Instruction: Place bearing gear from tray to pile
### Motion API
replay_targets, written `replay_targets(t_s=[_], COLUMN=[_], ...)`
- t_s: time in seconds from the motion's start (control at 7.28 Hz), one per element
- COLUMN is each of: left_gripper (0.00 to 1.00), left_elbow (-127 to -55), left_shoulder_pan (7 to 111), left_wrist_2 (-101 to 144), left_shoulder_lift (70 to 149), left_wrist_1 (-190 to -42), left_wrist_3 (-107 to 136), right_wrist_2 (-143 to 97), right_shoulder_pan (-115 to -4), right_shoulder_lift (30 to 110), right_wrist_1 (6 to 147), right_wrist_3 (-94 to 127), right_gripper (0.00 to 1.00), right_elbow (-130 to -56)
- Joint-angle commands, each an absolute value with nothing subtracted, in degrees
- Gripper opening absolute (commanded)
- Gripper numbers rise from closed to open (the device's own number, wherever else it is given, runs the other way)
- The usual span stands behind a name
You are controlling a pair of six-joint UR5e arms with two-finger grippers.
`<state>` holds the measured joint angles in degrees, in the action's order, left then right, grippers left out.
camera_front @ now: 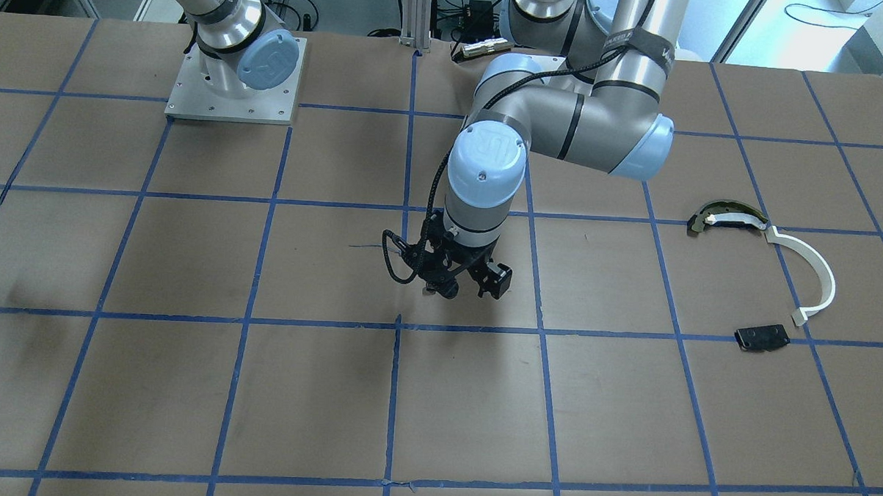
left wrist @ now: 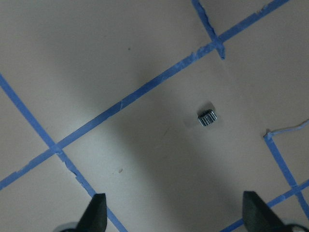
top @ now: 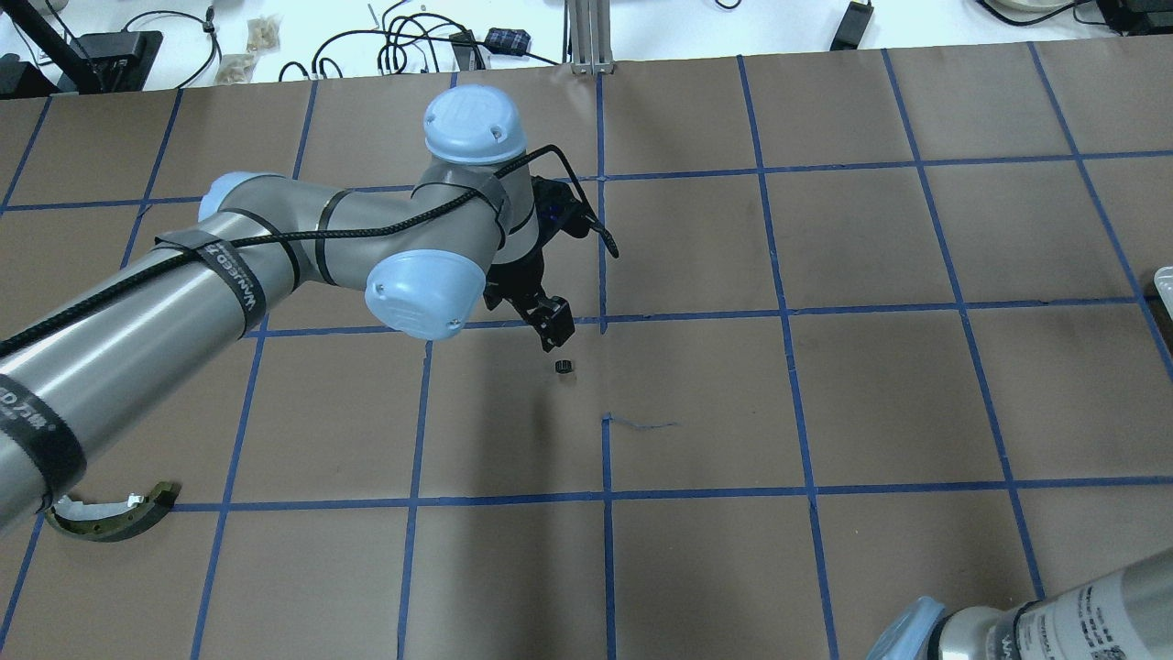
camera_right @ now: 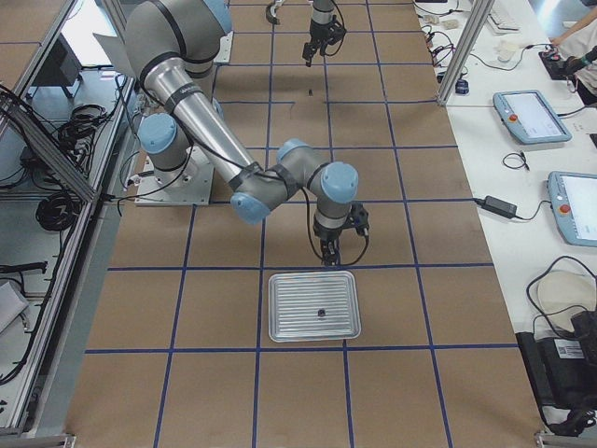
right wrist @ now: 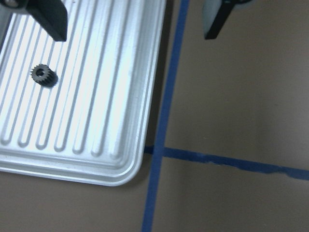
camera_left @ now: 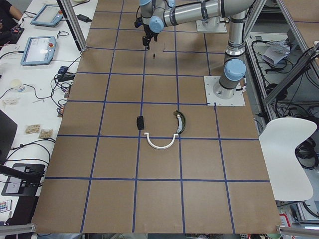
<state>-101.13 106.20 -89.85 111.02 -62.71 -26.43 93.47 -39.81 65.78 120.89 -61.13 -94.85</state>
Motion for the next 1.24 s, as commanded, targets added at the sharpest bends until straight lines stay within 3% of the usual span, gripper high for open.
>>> replay_targets(t_s=[0.0,0.69,0.82,1.1], left_gripper=[1.00,0.94,0.91,0.67], left_elbow=[-103.3,-103.3,-103.3,-103.3], left_shoulder_pan=[106.7,109.2,109.3,109.4], left_wrist_2=[-89.8,-86.7,-86.6,-87.1], left_shoulder_lift=[115.1,117.3,117.7,117.8], left_wrist_1=[-56.4,-56.4,-56.4,-56.4], left_wrist_3=[-32.1,-32.6,-32.7,-32.6], right_wrist_2=[91.6,92.5,92.8,93.6], right_shoulder_pan=[-36.9,-36.0,-36.0,-36.0], right_shoulder_lift=[57.5,52.3,52.0,51.9], right_wrist_1=[125.5,125.4,125.4,125.4], right_wrist_3=[-68.4,-66.2,-66.3,-66.1], right_gripper=[1.00,0.93,0.83,0.65], right_elbow=[-87.9,-86.2,-86.3,-86.1])
